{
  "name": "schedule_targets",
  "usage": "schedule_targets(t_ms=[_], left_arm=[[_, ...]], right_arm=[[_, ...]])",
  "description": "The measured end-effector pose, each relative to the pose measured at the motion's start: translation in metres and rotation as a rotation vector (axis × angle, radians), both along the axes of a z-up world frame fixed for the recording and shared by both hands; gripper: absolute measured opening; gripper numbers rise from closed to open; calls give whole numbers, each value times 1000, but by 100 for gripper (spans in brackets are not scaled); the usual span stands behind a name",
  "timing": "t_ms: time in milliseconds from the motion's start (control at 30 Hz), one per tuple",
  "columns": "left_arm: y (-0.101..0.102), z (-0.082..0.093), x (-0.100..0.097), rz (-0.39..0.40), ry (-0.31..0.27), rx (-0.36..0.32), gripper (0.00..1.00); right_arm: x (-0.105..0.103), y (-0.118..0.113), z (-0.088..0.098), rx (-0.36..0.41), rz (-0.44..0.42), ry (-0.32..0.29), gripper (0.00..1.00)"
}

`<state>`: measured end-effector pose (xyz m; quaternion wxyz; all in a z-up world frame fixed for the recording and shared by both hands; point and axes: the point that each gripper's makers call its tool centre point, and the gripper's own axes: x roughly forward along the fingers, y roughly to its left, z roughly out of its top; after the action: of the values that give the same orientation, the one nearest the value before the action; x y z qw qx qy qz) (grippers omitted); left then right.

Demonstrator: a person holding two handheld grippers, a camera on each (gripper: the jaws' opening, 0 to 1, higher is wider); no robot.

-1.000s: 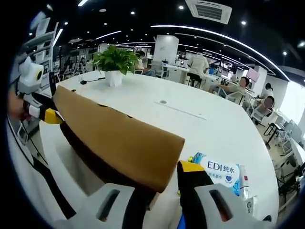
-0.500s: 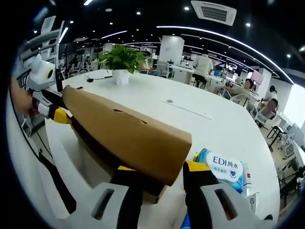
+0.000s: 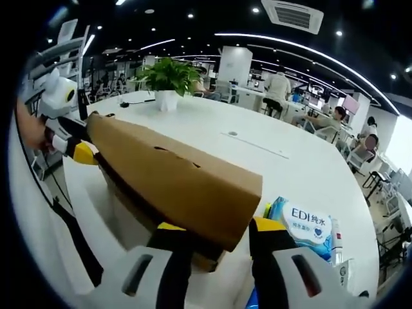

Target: Operate the shoe box by opening the lid, removing the specified soft item, and placing it in the target area until the item is outside and the box remains undamaged.

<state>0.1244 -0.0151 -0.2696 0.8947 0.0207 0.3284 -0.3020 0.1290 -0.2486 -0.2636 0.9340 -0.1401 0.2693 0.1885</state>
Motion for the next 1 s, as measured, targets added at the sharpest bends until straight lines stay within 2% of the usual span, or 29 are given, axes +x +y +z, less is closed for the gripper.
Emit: schedule_targets(t_ms=[167,233,367,400,600,833,1000], left_arm=[[-2,2,-7,-16,6,10,58],[-1,3,-9,-16,4,8,59],[7,10,-14,8,-12,-6,57],[11,14,-13,12,-51,11,54],[10,19,-17,19,-43,-21,54],[11,20,-18,27,-59,-7,53],[11,15,-24,-5,-59,17,54]], right_arm=[[2,1,4,59,-16,7,35],[2,2,3,60,-13,8,35],[1,4,2,58,1,12,37],[1,5,1,51,10,12,37],[-1,6,-2,42,24,14,38],[-4,8,-3,29,42,16,40],[-6,9,-8,8,50,31,41]])
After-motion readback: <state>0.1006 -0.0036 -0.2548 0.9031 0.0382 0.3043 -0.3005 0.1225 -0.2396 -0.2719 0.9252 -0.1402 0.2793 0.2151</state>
